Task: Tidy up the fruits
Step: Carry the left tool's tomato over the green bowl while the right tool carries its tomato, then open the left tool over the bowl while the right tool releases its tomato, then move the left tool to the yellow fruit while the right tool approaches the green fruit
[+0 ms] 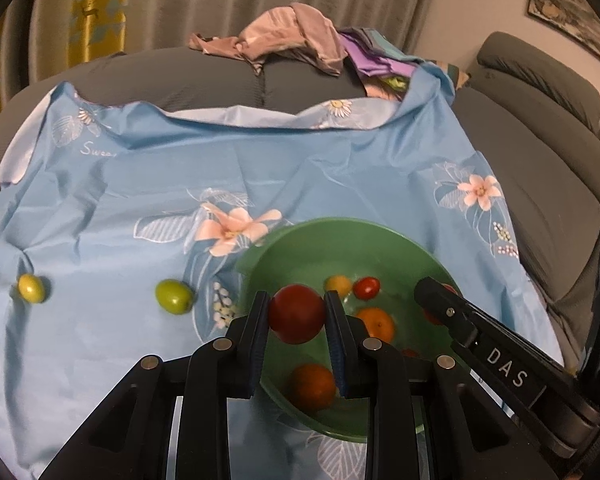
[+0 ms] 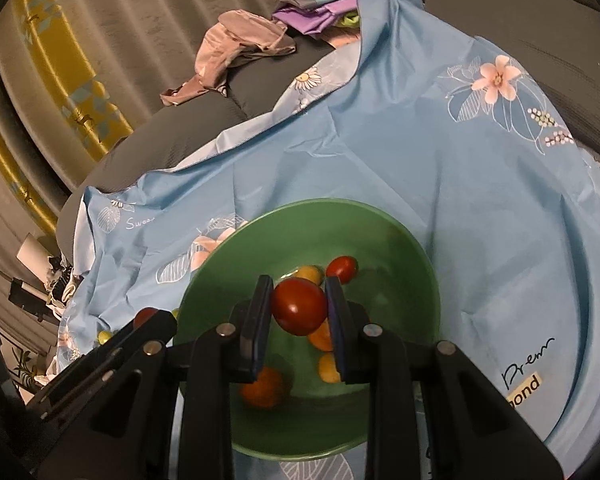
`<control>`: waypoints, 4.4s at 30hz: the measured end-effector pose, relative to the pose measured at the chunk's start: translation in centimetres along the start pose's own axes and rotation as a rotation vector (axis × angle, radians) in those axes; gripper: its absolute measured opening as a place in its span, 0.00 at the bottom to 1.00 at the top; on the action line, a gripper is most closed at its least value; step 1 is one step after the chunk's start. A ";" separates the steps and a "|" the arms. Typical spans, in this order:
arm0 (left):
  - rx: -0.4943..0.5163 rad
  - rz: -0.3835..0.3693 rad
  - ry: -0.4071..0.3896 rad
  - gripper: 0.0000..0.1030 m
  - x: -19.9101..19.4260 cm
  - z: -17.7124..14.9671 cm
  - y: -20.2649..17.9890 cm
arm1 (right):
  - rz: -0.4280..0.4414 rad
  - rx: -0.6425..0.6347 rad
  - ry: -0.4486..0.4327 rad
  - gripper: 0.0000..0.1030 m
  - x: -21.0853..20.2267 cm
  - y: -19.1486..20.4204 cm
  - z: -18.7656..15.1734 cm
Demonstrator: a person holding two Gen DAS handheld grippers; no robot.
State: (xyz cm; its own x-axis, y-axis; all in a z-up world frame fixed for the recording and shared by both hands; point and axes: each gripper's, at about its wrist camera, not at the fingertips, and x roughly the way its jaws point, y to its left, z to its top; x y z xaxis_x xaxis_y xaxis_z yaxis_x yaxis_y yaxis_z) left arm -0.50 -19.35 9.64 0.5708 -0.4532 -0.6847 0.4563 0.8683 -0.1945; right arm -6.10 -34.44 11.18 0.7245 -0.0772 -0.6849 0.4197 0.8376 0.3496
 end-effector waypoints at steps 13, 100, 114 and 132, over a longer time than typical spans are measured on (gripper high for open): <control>0.010 -0.021 0.039 0.26 1.2 -0.6 -0.4 | -0.027 0.009 0.044 0.27 1.4 -0.6 -0.1; -0.094 0.120 -0.057 0.52 -7.4 1.3 10.6 | -0.039 -0.071 0.009 0.54 1.1 2.8 -0.3; -0.396 0.267 0.014 0.54 -4.9 -0.4 26.2 | 0.174 -0.306 0.116 0.57 4.0 13.3 -2.3; -0.490 0.317 0.179 0.54 1.6 -0.6 29.0 | -0.066 -0.617 0.367 0.52 16.5 19.7 -4.4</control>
State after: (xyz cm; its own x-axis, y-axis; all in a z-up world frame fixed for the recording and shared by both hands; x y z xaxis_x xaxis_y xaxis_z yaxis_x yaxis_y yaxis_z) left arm 13.24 5.28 2.48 0.4842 -0.1532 -0.8614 -0.1092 0.9663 -0.2332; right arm 11.70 -16.85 3.95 0.4325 -0.0420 -0.9006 -0.0080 0.9987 -0.0504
